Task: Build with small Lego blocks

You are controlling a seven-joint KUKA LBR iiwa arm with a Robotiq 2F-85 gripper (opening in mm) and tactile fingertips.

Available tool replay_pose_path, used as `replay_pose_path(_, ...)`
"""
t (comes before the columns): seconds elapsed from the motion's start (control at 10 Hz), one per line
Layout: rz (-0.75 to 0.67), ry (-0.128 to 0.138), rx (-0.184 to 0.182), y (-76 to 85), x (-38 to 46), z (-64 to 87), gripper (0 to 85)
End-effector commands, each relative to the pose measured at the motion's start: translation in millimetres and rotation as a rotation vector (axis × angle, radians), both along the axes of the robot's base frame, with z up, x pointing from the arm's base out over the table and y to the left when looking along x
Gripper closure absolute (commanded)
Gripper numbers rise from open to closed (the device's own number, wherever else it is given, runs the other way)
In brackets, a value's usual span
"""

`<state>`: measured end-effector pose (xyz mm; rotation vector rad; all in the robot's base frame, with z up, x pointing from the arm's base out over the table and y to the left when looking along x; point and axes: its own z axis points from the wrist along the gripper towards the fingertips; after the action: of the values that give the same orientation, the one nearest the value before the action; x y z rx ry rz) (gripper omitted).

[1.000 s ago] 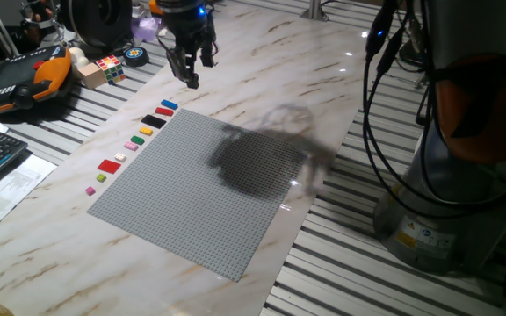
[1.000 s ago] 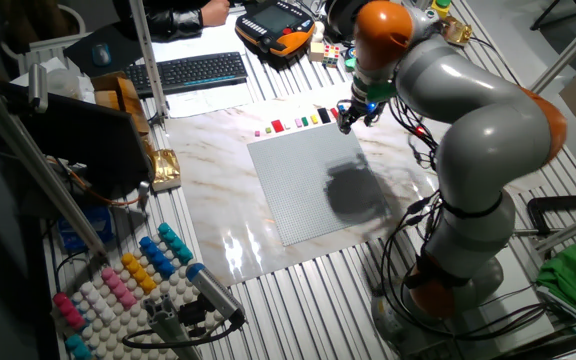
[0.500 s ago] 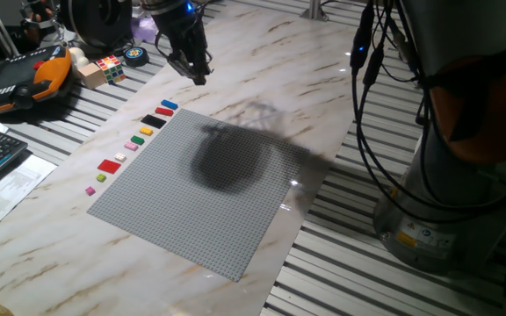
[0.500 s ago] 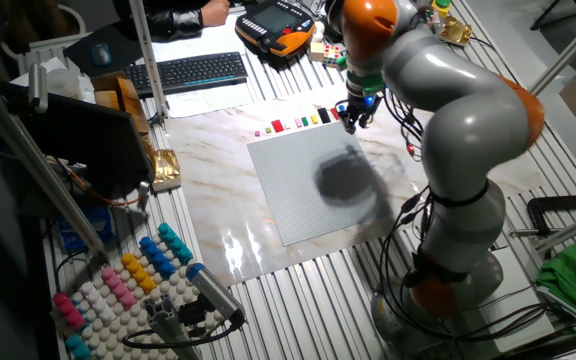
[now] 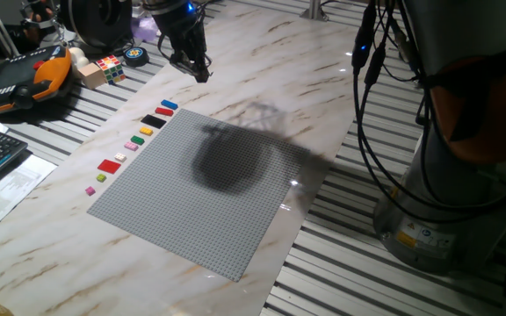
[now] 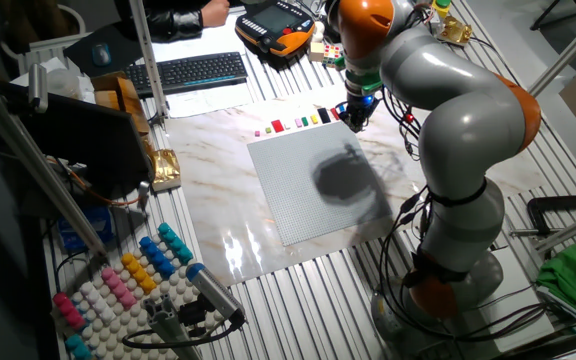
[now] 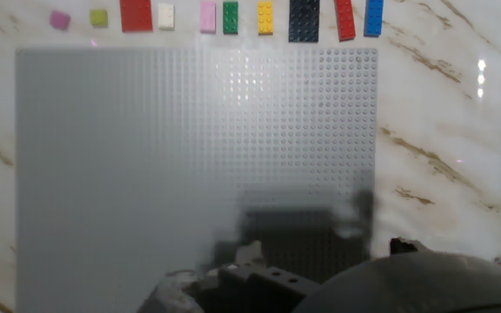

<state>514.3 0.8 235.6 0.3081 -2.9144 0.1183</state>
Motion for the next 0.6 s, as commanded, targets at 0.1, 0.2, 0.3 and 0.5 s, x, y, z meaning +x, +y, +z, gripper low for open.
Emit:
replay_pose_path(0.1,-0.003,0.0,-0.001,0.0,0.0,0.0,84.0)
replay_pose_path(0.2,-0.004,0.0,-0.001,0.0,0.0,0.0,84.0)
replay_pose_path(0.3,-0.008,0.004,-0.001,0.0,0.0,0.0,84.0)
replay_pose_path(0.5,-0.017,-0.03,0.055,0.0,0.0,0.0,84.3)
